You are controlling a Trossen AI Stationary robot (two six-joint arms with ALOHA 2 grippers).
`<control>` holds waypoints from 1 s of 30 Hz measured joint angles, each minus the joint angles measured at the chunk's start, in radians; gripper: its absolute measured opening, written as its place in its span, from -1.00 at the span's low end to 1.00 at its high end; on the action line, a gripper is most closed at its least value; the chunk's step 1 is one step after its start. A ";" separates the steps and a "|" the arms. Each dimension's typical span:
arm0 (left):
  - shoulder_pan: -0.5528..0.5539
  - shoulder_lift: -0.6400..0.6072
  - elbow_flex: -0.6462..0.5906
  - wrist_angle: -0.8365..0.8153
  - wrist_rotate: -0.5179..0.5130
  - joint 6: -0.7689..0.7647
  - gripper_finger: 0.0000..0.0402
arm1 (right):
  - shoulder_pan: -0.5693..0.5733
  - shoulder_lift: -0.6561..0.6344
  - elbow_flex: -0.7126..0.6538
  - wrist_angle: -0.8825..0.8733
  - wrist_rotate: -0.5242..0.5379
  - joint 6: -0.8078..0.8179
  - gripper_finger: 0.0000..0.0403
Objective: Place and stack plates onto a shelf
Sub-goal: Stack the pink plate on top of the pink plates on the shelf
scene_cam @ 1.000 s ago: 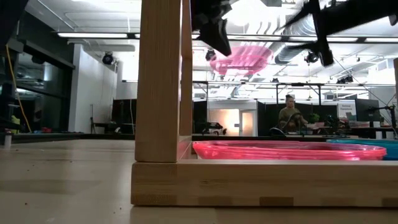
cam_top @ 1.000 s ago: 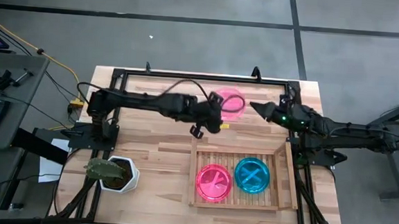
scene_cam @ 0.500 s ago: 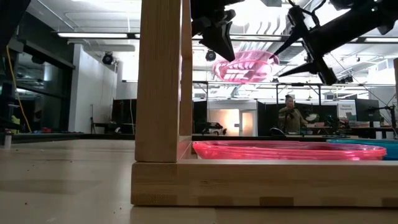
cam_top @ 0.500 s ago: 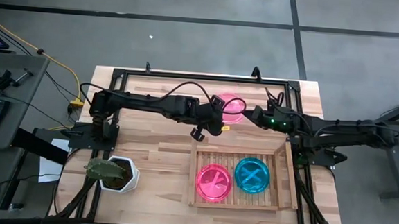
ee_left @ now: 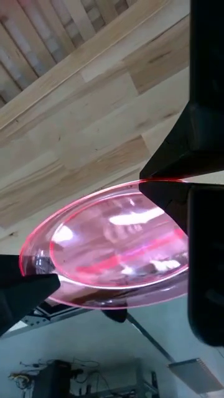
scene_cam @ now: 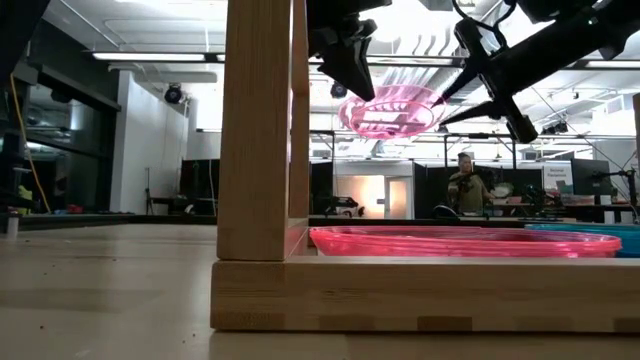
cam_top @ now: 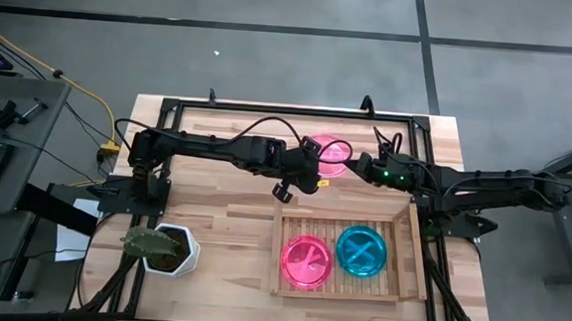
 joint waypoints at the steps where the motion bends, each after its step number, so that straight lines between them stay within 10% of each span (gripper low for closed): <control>1: 0.000 0.000 0.000 0.001 0.000 0.000 -1.00 | 0.000 0.000 0.000 0.000 0.000 0.001 -0.53; 7: 0.000 0.000 0.000 0.004 0.004 0.000 -0.99 | 0.000 0.000 0.000 -0.002 0.002 0.004 -0.96; 30: 0.024 -0.010 0.273 -0.184 -0.101 -0.088 -0.34 | -0.107 -0.001 0.001 -0.032 -0.042 -0.077 -1.00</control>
